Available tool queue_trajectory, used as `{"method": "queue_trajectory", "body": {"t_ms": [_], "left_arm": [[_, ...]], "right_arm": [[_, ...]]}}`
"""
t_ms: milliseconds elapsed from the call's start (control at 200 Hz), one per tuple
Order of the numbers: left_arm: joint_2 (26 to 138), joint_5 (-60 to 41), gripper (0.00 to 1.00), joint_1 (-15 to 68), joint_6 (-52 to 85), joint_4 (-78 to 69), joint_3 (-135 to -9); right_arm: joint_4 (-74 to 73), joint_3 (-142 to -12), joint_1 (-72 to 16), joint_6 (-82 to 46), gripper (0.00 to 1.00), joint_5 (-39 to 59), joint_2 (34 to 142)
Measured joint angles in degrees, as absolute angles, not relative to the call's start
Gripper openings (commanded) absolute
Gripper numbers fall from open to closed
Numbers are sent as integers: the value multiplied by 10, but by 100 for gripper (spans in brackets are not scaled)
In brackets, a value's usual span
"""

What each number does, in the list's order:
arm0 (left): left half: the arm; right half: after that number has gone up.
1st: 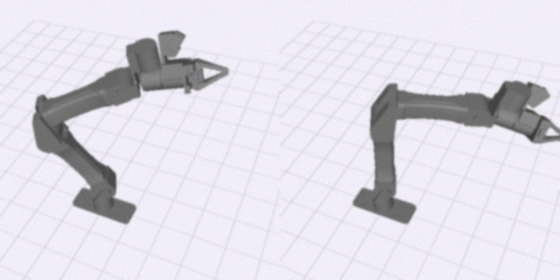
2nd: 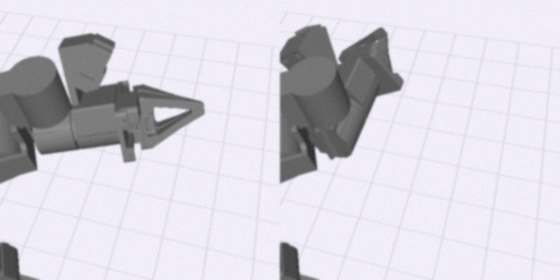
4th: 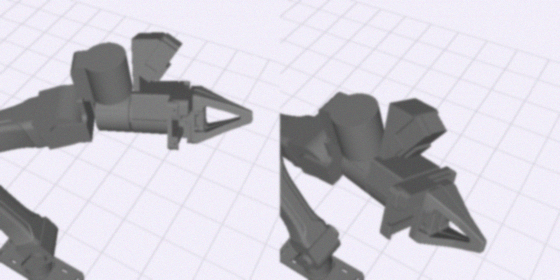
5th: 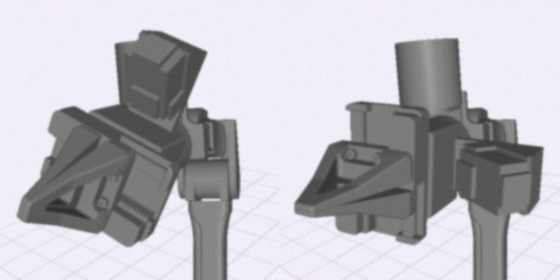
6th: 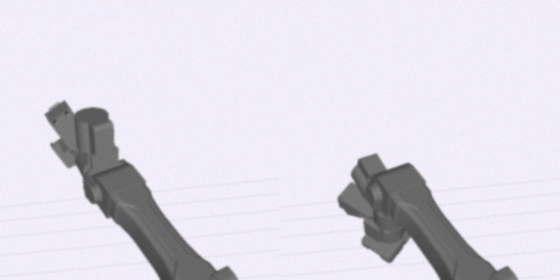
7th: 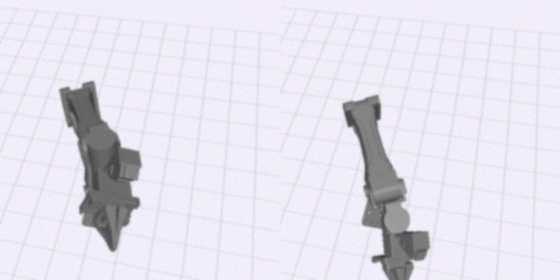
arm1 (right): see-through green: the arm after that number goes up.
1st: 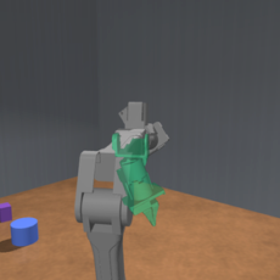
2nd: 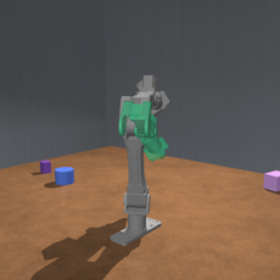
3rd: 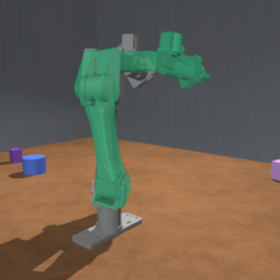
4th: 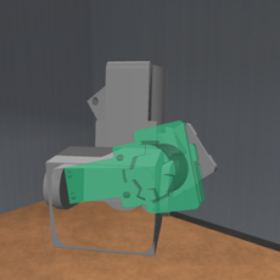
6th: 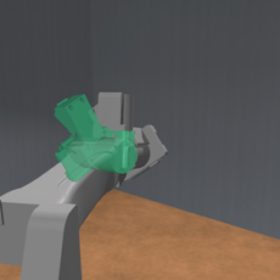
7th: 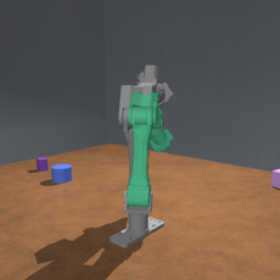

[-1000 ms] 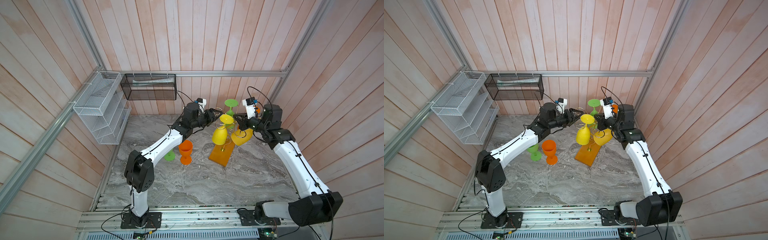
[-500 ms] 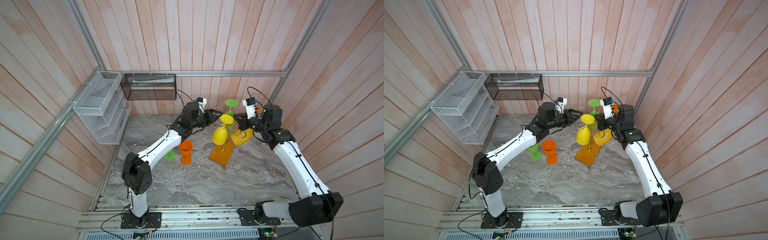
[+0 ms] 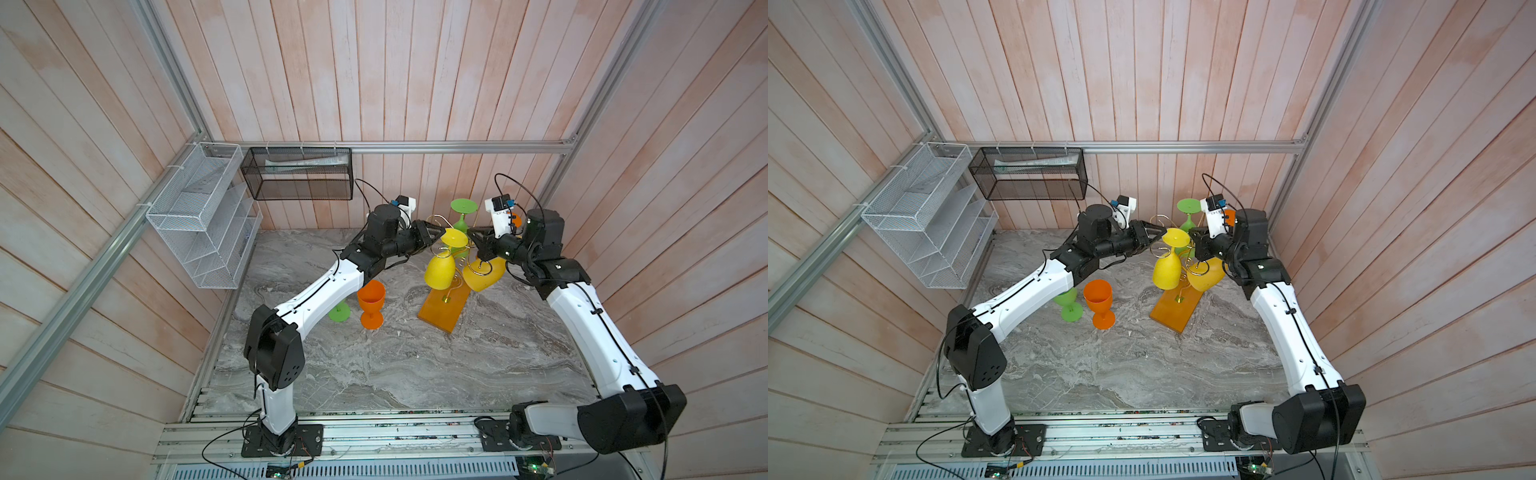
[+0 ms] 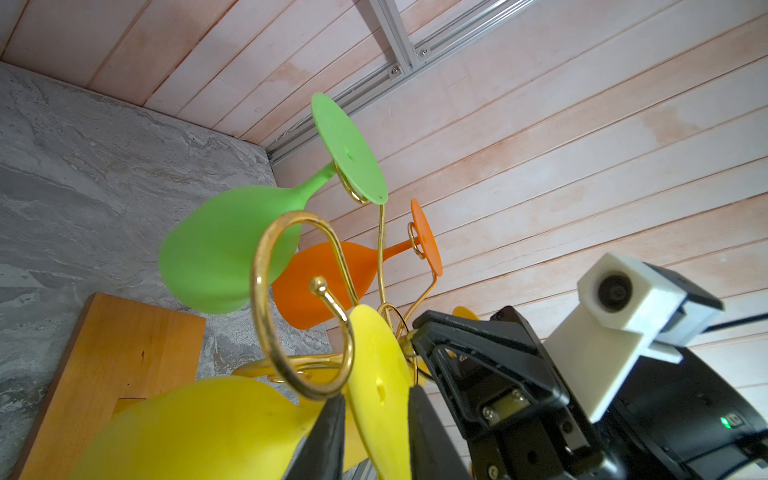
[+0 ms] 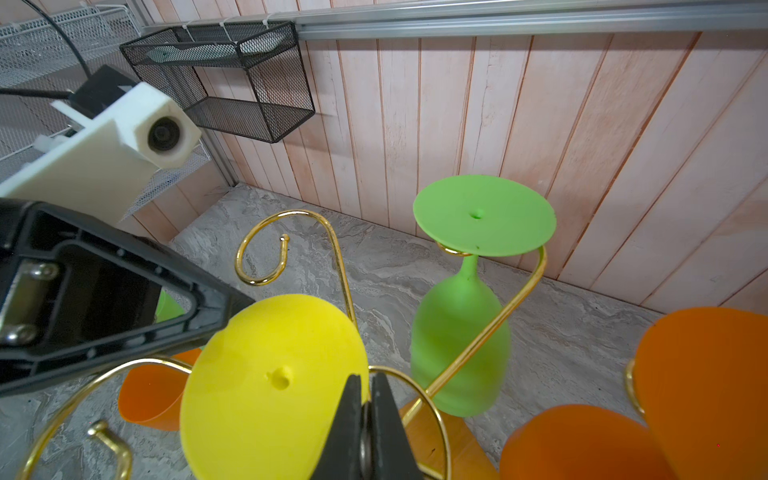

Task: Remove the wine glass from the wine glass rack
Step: 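Close the left gripper on the hanging yellow glass's foot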

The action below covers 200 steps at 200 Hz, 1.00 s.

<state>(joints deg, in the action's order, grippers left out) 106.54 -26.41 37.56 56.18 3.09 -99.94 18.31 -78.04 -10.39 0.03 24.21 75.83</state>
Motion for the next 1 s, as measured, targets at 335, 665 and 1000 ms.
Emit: {"method": "queue_trajectory", "body": {"t_ms": [335,665,1000], "left_arm": [[1072,-279,29,376,524,74,-1044],[1097,-290,29,376,481,138,-1098],[1130,-301,26,378,470,179,-1146]], "right_arm": [[183,-780,-105,1,8,239,758],[183,-780,-105,1,8,239,758],[183,-780,-107,1,8,234,758]]}}
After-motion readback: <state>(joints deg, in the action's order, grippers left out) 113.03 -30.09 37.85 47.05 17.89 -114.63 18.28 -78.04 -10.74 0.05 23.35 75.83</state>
